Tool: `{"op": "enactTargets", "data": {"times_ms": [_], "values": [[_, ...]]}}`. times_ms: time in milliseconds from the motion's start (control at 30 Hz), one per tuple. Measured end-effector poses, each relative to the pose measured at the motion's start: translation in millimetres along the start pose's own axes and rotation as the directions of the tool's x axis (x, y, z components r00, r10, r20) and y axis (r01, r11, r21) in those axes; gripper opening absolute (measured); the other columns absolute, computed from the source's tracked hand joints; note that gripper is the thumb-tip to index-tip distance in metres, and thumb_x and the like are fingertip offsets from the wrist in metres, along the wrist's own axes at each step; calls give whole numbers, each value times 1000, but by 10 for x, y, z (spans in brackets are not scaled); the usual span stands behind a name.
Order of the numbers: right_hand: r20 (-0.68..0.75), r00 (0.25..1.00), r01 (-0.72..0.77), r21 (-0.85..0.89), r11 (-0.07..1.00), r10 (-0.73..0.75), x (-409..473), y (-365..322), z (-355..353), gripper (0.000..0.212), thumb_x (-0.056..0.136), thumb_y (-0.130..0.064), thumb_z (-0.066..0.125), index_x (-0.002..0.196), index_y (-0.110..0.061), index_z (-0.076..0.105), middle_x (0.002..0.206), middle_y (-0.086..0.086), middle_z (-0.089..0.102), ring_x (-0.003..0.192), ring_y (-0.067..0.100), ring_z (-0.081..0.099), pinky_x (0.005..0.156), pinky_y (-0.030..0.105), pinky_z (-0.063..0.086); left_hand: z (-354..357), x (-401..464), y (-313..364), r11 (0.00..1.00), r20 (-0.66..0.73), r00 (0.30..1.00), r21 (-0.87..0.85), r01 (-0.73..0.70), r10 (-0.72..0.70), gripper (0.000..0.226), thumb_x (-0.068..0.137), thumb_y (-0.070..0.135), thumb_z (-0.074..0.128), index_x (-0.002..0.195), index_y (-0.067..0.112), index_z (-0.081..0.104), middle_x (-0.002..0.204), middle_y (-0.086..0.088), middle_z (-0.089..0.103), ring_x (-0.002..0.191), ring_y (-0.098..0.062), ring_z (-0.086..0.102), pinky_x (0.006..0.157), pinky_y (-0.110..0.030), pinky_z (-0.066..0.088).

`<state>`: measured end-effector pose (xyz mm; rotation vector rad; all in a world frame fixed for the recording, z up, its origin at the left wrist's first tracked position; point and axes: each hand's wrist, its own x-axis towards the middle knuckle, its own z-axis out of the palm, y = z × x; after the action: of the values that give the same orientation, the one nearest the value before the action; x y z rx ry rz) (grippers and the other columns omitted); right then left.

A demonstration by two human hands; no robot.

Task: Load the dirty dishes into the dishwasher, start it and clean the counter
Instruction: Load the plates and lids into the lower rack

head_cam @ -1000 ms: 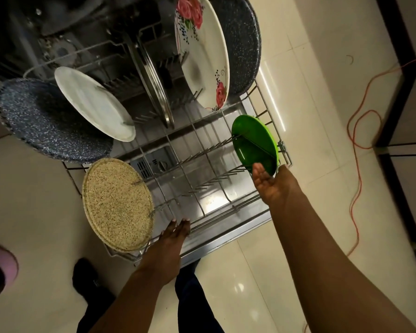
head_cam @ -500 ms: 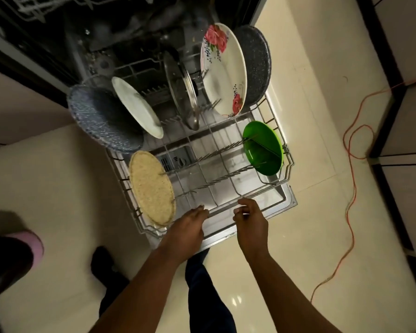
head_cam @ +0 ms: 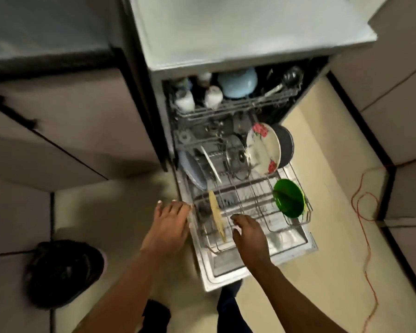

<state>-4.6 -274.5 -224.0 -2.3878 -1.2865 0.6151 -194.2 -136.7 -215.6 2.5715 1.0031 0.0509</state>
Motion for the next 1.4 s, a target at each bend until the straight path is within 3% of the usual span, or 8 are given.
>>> {"op": "enactTargets", "data": {"times_ms": [167,300,467,633,800,1000,1233,1400], "values": [[-25,981,191,-30,981,-192,-151,-1136,-198,31,83,-3,62,111,-16,64,104,5,64,91,23,61,78,35,53,-1128,-533,-689,989,-80,995,136,62,-51,39,76,24,69,112,21,56,113,-4,58,103,-28,59,99,-53,39],[-14,949,313,-26,949,-313,-179,-1972,-238,32,93,-13,54,124,-20,60,118,0,60,103,16,58,90,30,48,-1922,-869,-1122,975,-212,976,200,101,-58,40,77,26,68,113,20,51,113,-5,56,107,-29,57,102,-53,40],[64,818,575,-64,816,-571,-60,-2979,-84,30,87,-13,54,115,-18,62,110,0,59,102,23,58,85,34,46,-2735,-1497,-1580,958,-440,885,155,240,-151,33,84,26,60,115,20,49,119,-1,50,110,-24,52,104,-47,37],[60,649,760,-71,645,-758,-18,-3961,81,31,85,-13,60,115,-18,63,105,-1,61,95,20,60,81,34,50,-3183,-2129,-2071,881,-514,804,176,440,-300,36,87,29,56,121,19,49,124,-1,48,115,-24,49,107,-48,33],[52,553,832,28,555,-832,1,-4731,262,28,79,-5,71,105,-13,67,100,4,64,85,22,64,75,32,52,-3464,-2792,-2426,752,-601,620,46,657,-504,38,80,28,63,115,16,57,116,-5,56,103,-28,57,94,-48,44],[62,388,911,128,392,-920,-65,-5702,593,28,86,-12,67,113,-17,64,108,-2,62,96,15,61,85,32,52,-3719,-3500,-2886,601,-651,419,-71,796,-633,32,70,16,73,99,13,61,99,-9,62,89,-34,61,75,-41,50],[115,174,957,216,195,-978,-88,-6709,1149,31,88,-16,66,119,-18,63,112,-3,62,100,14,60,88,28,52,-3839,-3909,-3530,300,-517,164,-191,935,-840,58,85,39,64,132,12,44,128,-9,46,113,-31,49,92,-43,42],[147,-11,967,254,27,-989,86,-7579,1574,32,87,-17,65,119,-18,62,115,-1,62,102,18,61,89,34,52,-3992,-3944,-4055,177,-390,39,-324,930,-920,75,75,50,73,131,12,39,133,-7,39,120,-29,41,95,-41,41]]}}
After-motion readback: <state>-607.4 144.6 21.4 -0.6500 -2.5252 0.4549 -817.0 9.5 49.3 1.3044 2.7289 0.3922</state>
